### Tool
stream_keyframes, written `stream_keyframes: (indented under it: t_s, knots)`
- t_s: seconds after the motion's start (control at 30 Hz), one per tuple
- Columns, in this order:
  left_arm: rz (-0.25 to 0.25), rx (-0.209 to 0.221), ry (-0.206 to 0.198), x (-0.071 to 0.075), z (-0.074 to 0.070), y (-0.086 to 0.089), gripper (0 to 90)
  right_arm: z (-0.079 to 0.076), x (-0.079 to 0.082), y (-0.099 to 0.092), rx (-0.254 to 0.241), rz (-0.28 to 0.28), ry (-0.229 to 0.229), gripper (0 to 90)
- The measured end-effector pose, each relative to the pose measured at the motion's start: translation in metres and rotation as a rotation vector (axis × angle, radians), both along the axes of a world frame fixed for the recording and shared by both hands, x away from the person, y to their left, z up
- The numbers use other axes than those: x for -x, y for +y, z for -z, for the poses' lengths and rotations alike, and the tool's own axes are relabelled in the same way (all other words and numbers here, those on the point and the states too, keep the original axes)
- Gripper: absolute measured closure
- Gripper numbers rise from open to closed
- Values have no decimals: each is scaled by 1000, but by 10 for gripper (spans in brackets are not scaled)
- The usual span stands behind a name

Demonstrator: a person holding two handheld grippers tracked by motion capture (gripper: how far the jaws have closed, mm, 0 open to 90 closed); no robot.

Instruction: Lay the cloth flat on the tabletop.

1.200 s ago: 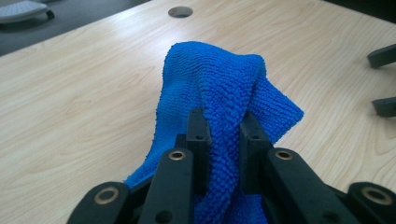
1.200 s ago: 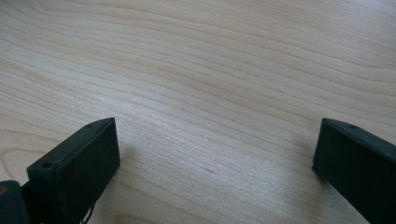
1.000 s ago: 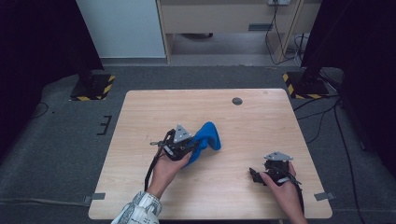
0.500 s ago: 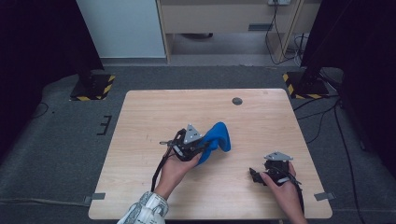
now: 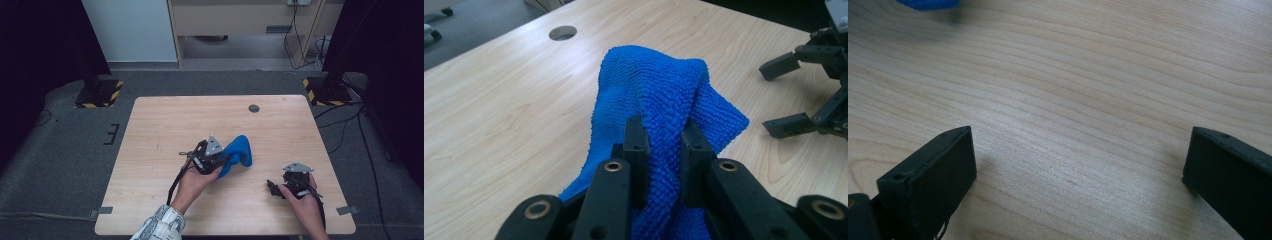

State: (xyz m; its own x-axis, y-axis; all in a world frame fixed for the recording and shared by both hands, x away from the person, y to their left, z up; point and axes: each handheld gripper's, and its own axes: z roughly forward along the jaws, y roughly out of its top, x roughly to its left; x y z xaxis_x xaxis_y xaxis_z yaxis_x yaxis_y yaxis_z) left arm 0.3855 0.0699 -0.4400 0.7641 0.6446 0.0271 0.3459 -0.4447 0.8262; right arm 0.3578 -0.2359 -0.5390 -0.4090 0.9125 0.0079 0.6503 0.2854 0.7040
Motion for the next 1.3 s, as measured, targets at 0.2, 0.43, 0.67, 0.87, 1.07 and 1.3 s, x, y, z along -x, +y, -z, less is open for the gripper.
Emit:
stream_keyframes:
  t_s: [0.2,0.43,0.67,0.87,1.07,1.3]
  knots:
    - [23,-26,36,-1,14,-3,773,0,0,0,0,0,0,8]
    - [48,-71,76,-1,33,-3,769,0,0,0,0,-1,0,8]
    - [52,-98,101,1,48,-4,747,0,0,0,0,0,0,8]
    - [33,-92,85,3,54,-5,511,0,0,0,0,-1,2,8]
    - [24,-57,67,8,50,-4,282,0,-1,0,-2,-4,1,7]
    - [-4,-29,44,11,41,3,156,-1,-1,-2,-26,-26,-1,64]
